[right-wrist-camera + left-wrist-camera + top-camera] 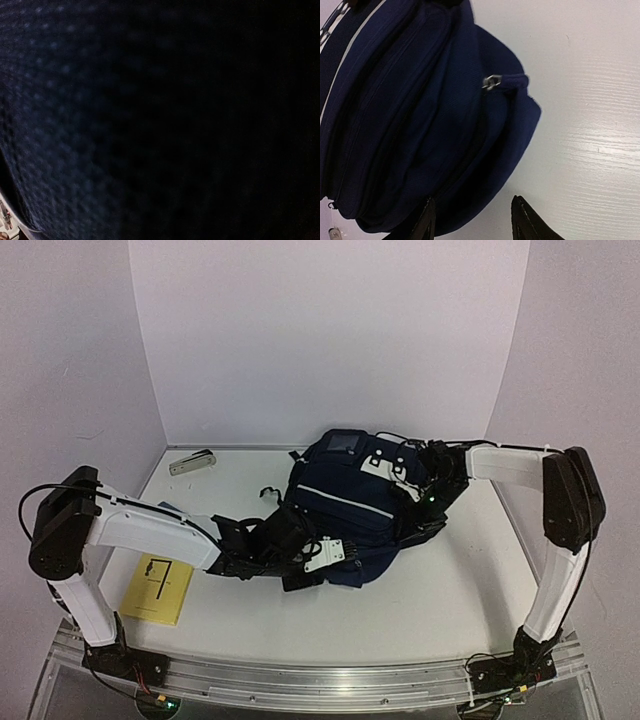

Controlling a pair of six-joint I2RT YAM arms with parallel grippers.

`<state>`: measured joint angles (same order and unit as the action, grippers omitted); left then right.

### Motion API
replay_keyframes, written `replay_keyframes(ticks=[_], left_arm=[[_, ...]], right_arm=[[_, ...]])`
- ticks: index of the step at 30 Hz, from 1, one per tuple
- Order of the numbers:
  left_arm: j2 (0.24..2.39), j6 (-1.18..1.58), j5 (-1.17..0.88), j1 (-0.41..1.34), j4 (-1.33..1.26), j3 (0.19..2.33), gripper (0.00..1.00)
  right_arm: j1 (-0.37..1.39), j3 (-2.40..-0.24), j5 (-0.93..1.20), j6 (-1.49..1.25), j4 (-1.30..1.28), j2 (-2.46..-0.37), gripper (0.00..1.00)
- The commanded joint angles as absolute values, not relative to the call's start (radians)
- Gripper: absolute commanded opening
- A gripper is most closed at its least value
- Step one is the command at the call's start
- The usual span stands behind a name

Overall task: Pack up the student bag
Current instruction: Zip the student bag at the center of the board.

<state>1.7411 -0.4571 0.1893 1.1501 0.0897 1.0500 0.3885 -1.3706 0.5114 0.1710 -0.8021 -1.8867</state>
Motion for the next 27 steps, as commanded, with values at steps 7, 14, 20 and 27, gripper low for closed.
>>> replay_keyframes(ticks=[7, 14, 20, 27], left_arm=[[1.839, -0.539, 0.144, 1.148, -0.020, 1.127, 0.40], [1.688, -0.417, 0.056, 1.094, -0.080, 1.043, 0.45], [1.559, -0.288, 0.031, 1.007, -0.118, 0.950, 0.51], [1.448, -0.165, 0.097, 0.945, -0.153, 0.886, 0.58]], right_arm=[[0.376, -1.637, 0.512, 0.209, -0.719, -1.974, 0.60], [0.384, -1.360, 0.700, 0.190, -0.674, -1.715, 0.60], [0.499, -1.160, 0.664, 0.086, -0.422, -1.578, 0.59], [0.654, -1.107, 0.588, -0.011, -0.192, -1.653, 0.49]])
